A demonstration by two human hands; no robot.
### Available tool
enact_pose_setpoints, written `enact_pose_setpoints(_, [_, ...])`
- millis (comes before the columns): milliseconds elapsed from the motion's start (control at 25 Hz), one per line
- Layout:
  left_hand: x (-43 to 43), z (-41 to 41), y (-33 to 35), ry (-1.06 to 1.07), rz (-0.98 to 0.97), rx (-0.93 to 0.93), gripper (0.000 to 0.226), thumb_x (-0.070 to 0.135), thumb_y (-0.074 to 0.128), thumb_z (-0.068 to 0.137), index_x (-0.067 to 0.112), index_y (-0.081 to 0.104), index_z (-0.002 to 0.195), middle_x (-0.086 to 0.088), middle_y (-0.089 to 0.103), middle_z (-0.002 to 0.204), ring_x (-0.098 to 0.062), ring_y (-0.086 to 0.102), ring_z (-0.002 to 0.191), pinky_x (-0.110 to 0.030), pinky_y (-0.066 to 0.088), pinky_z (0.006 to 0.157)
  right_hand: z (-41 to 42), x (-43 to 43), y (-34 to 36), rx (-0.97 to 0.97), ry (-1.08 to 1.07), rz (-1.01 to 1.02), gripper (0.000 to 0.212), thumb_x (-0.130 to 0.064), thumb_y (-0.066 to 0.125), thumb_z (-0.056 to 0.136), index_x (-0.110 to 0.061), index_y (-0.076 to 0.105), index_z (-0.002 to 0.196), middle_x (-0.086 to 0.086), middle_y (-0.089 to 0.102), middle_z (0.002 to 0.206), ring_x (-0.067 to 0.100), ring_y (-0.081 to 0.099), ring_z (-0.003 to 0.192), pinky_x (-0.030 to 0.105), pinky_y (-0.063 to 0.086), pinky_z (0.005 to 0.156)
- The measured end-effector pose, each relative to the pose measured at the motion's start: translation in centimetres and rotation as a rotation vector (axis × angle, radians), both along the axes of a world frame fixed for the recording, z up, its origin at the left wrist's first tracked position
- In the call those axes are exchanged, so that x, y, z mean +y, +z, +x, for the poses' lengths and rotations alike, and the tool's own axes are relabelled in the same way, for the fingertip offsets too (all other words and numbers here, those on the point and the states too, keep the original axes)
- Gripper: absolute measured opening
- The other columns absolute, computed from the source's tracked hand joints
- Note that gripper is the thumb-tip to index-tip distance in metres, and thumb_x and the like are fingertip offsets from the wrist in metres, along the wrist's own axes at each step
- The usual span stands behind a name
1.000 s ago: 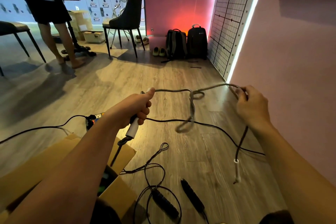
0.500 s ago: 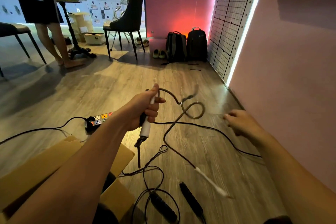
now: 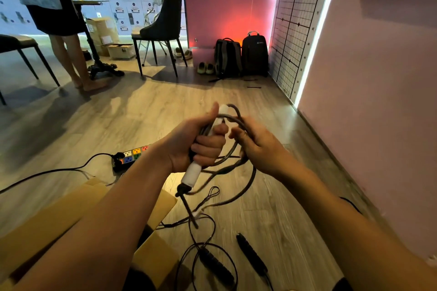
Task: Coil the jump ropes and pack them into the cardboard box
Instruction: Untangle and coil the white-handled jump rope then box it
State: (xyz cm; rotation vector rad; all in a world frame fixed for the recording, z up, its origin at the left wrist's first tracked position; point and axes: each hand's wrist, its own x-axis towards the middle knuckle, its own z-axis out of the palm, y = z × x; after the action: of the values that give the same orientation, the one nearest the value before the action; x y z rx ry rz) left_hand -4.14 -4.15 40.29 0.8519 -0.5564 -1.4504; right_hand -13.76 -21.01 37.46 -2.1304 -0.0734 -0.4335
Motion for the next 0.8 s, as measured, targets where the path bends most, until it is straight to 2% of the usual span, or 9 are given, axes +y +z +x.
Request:
enact_pose_setpoints(120, [0.3, 0.4, 0.5, -0.034, -0.092, 0.151, 0.044, 0.055, 0.054, 0.092, 0.016, 0.048, 0.073, 0.007, 0.028, 0.050, -0.005, 0.025, 0.037, -0.019, 0.026, 0.035, 0.1, 0.0, 0.6, -0.136, -0.078, -0.130, 0.027, -0.032, 0.045, 0.103, -0.018, 0.058, 0.123, -0.003, 0.064, 0.086, 0.008, 0.063, 0.062, 0.027, 0.056, 0.055])
enact_pose_setpoints(160, [0.2, 0.2, 0.6, -0.033, -0.019, 0.076, 0.045, 0.057, 0.053, 0.091, 0.017, 0.047, 0.071, 0.008, 0.028, 0.049, -0.005, 0.024, 0.037, -0.018, 0.025, 0.034, -0.1, -0.7, 0.8, -0.174, -0.146, -0.186, 0.031, -0.037, 0.046, 0.100, -0.015, 0.062, 0.115, -0.001, 0.065, 0.081, 0.010, 0.064, 0.062, 0.032, 0.058, 0.057])
enact_pose_setpoints(280, [-0.3, -1.4, 0.4, -0.080, 0.418, -0.491, 0.049, 0.066, 0.050, 0.088, 0.022, 0.045, 0.067, 0.010, 0.031, 0.050, -0.003, 0.024, 0.038, -0.017, 0.025, 0.033, -0.5, -3.8, 0.6, -0.239, -0.397, -0.321, 0.045, -0.053, 0.045, 0.096, -0.015, 0.069, 0.089, 0.004, 0.065, 0.070, 0.021, 0.062, 0.061, 0.046, 0.055, 0.060])
enact_pose_setpoints(320, [-0.6, -2.0, 0.1, -0.132, 0.483, -0.571, 0.050, 0.068, 0.048, 0.087, 0.022, 0.045, 0.067, 0.010, 0.032, 0.051, -0.003, 0.025, 0.038, -0.016, 0.025, 0.034, -0.6, -4.5, 0.3, -0.219, -0.428, -0.359, 0.047, -0.056, 0.046, 0.096, -0.017, 0.067, 0.081, 0.004, 0.063, 0.067, 0.023, 0.060, 0.060, 0.046, 0.053, 0.059])
enact_pose_setpoints(360, [-0.9, -2.4, 0.0, -0.176, 0.440, -0.531, 0.052, 0.069, 0.045, 0.087, 0.021, 0.044, 0.068, 0.010, 0.032, 0.050, -0.002, 0.025, 0.037, -0.016, 0.025, 0.034, -0.6, -4.7, 0.2, -0.159, -0.430, -0.379, 0.047, -0.058, 0.046, 0.096, -0.019, 0.065, 0.076, 0.003, 0.062, 0.066, 0.023, 0.059, 0.060, 0.045, 0.052, 0.058])
enact_pose_setpoints(440, [-1.7, -2.3, 0.0, -0.148, 0.173, -0.244, 0.055, 0.071, 0.041, 0.088, 0.018, 0.043, 0.071, 0.010, 0.035, 0.047, -0.002, 0.029, 0.035, -0.016, 0.027, 0.032, -0.6, -4.3, 0.0, -0.002, -0.412, -0.343, 0.046, -0.056, 0.048, 0.095, -0.019, 0.068, 0.076, 0.001, 0.064, 0.067, 0.021, 0.060, 0.061, 0.035, 0.049, 0.054])
enact_pose_setpoints(560, [-1.8, -1.2, 0.1, 0.070, -0.214, 0.189, 0.062, 0.076, 0.037, 0.087, 0.016, 0.047, 0.076, 0.007, 0.042, 0.047, -0.005, 0.036, 0.036, -0.019, 0.034, 0.035, -0.5, -3.2, 0.7, 0.059, -0.337, -0.296, 0.040, -0.047, 0.051, 0.097, -0.018, 0.068, 0.076, -0.007, 0.062, 0.065, 0.009, 0.058, 0.058, 0.016, 0.040, 0.050])
enact_pose_setpoints(720, [-1.7, -0.8, -0.1, 0.428, -0.641, 0.530, 0.065, 0.073, 0.034, 0.092, 0.012, 0.055, 0.082, 0.005, 0.040, 0.055, -0.006, 0.034, 0.044, -0.020, 0.037, 0.044, 0.0, -2.1, 0.6, 0.061, -0.083, -0.313, 0.039, -0.043, 0.048, 0.100, -0.017, 0.066, 0.077, -0.001, 0.060, 0.076, 0.012, 0.059, 0.066, 0.035, 0.053, 0.063])
enact_pose_setpoints(800, [-2.0, -0.5, 0.4, 0.645, -0.777, 0.635, 0.059, 0.063, 0.037, 0.096, 0.010, 0.058, 0.081, 0.005, 0.039, 0.058, -0.008, 0.037, 0.047, -0.020, 0.038, 0.048, 0.0, -1.6, 0.7, 0.178, 0.025, -0.298, 0.034, -0.043, 0.048, 0.101, -0.023, 0.063, 0.078, -0.004, 0.059, 0.074, 0.003, 0.056, 0.063, 0.029, 0.050, 0.062])
